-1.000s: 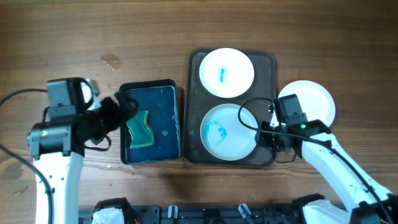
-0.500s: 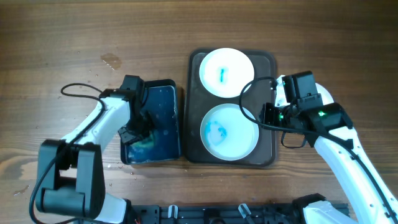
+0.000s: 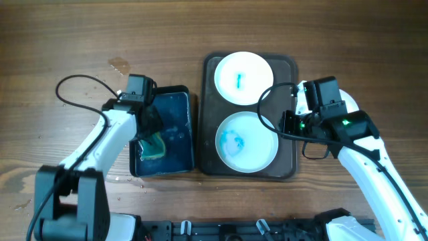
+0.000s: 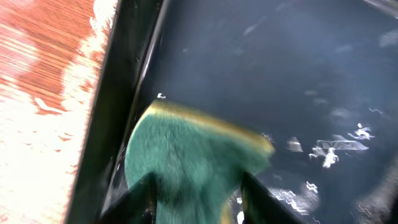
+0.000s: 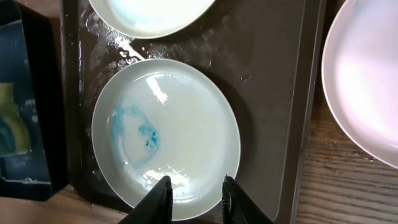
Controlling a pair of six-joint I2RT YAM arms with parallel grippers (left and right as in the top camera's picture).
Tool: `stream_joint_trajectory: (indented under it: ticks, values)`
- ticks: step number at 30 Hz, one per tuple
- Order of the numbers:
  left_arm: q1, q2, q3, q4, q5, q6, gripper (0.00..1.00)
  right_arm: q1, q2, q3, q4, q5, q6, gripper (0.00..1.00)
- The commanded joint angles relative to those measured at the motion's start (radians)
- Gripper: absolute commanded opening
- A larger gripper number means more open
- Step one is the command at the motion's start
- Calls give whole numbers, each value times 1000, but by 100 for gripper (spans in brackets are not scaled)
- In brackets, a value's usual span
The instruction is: Clean dirty plates on tray and stack at the side
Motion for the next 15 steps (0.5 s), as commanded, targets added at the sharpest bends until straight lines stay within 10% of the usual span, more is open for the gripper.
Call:
stream_joint_trajectory:
  ticks: [1,5,9,15]
  values:
    - [-3,64,-27,29,-23,8,4,2,-2,8,2,-16,6,27]
    - [-3,19,45,-56,49,59,4,2,-2,8,-5,-16,6,27]
    - [-3,-87,161,-252,73,59,41,2,-2,8,-42,127,116,27]
    - [-3,-59,30,-199,88,55,38,2,47,3,-42,-16,-51,37]
